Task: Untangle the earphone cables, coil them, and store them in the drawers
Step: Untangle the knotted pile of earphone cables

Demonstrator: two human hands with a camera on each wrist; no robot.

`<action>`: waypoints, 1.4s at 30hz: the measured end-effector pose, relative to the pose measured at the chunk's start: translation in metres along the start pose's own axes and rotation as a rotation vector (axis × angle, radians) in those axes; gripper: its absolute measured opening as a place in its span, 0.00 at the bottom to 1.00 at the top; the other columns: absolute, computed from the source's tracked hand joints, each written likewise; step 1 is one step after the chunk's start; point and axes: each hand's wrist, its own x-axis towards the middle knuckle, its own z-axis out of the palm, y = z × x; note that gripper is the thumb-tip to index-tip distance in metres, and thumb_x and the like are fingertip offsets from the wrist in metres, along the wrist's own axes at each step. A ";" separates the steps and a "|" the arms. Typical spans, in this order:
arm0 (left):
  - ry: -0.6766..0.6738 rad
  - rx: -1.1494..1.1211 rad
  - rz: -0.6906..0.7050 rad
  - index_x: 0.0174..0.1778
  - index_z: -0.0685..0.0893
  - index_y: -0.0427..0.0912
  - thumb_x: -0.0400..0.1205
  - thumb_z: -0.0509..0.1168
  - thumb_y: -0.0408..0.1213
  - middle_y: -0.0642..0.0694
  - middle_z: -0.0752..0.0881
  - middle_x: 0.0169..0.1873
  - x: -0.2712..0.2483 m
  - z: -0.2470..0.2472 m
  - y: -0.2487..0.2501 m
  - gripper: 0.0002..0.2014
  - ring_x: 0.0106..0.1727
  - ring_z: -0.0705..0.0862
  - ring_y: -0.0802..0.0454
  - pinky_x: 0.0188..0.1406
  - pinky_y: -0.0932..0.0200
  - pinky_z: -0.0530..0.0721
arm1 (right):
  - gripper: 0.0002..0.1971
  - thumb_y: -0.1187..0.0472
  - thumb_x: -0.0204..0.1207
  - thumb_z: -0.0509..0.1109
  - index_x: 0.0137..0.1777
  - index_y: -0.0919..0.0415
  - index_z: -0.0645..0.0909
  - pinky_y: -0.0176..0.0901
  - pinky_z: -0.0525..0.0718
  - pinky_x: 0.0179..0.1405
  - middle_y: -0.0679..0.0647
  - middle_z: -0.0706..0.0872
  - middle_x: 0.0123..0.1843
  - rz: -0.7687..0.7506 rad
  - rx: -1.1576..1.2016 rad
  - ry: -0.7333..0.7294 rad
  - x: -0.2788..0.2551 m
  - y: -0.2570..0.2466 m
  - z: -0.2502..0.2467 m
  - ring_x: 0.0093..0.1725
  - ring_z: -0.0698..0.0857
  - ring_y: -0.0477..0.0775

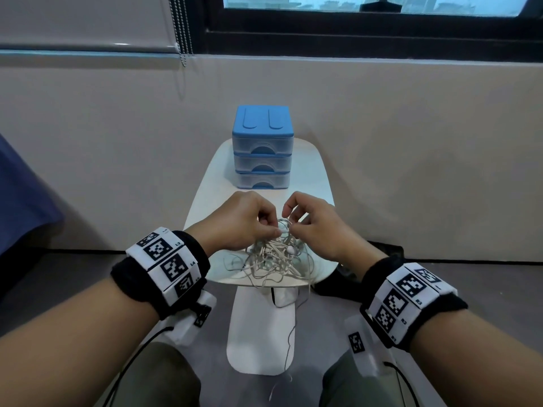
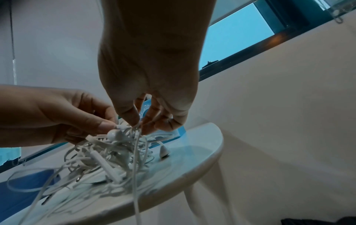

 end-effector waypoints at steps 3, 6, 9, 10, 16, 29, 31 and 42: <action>0.027 -0.007 0.001 0.35 0.90 0.49 0.78 0.80 0.42 0.53 0.88 0.30 -0.004 -0.001 -0.001 0.08 0.31 0.81 0.64 0.31 0.74 0.74 | 0.15 0.68 0.76 0.71 0.43 0.43 0.80 0.54 0.87 0.41 0.49 0.86 0.43 0.020 -0.067 -0.046 -0.001 -0.002 -0.002 0.33 0.80 0.49; 0.037 -0.022 0.005 0.36 0.90 0.50 0.78 0.80 0.42 0.52 0.89 0.34 -0.008 -0.002 -0.002 0.08 0.33 0.80 0.63 0.32 0.73 0.74 | 0.17 0.71 0.76 0.69 0.44 0.43 0.77 0.50 0.83 0.38 0.50 0.83 0.42 0.038 -0.094 -0.099 -0.003 -0.006 -0.004 0.35 0.79 0.52; 0.077 -0.039 0.008 0.37 0.89 0.49 0.80 0.78 0.43 0.52 0.88 0.37 -0.011 -0.001 -0.001 0.07 0.31 0.79 0.67 0.30 0.73 0.71 | 0.17 0.73 0.75 0.65 0.42 0.46 0.77 0.46 0.80 0.36 0.59 0.86 0.42 0.055 -0.187 -0.127 -0.003 -0.008 -0.005 0.36 0.78 0.53; 0.097 -0.053 0.007 0.38 0.89 0.49 0.80 0.78 0.43 0.53 0.87 0.38 -0.012 0.000 -0.001 0.07 0.31 0.79 0.68 0.31 0.73 0.71 | 0.17 0.73 0.75 0.64 0.41 0.47 0.77 0.45 0.79 0.36 0.60 0.87 0.43 0.064 -0.210 -0.124 -0.002 -0.008 -0.005 0.36 0.78 0.54; 0.135 -0.133 0.004 0.40 0.87 0.48 0.82 0.76 0.41 0.52 0.88 0.40 -0.015 0.001 -0.001 0.07 0.31 0.79 0.68 0.33 0.71 0.71 | 0.22 0.74 0.72 0.68 0.43 0.40 0.78 0.48 0.85 0.47 0.47 0.79 0.52 -0.061 -0.135 -0.008 -0.005 -0.025 -0.009 0.45 0.82 0.54; 0.229 -0.438 0.062 0.47 0.85 0.41 0.82 0.77 0.39 0.47 0.90 0.41 -0.019 -0.011 0.009 0.08 0.34 0.82 0.59 0.37 0.64 0.80 | 0.13 0.52 0.82 0.75 0.38 0.57 0.92 0.52 0.82 0.50 0.47 0.80 0.45 -0.023 -0.234 0.024 0.008 -0.048 -0.018 0.48 0.83 0.52; 0.163 -0.476 0.056 0.50 0.84 0.41 0.79 0.78 0.37 0.47 0.89 0.42 -0.018 -0.016 0.008 0.10 0.37 0.80 0.54 0.42 0.59 0.79 | 0.12 0.53 0.80 0.76 0.39 0.60 0.91 0.46 0.79 0.44 0.48 0.78 0.44 -0.083 -0.157 0.118 0.012 -0.059 -0.017 0.44 0.81 0.50; 0.069 -0.302 -0.003 0.40 0.87 0.44 0.78 0.78 0.31 0.52 0.86 0.37 -0.008 -0.023 0.017 0.07 0.27 0.78 0.69 0.29 0.74 0.74 | 0.16 0.61 0.83 0.71 0.34 0.67 0.78 0.48 0.77 0.34 0.53 0.78 0.31 -0.420 -0.287 0.315 0.020 -0.083 -0.017 0.32 0.76 0.55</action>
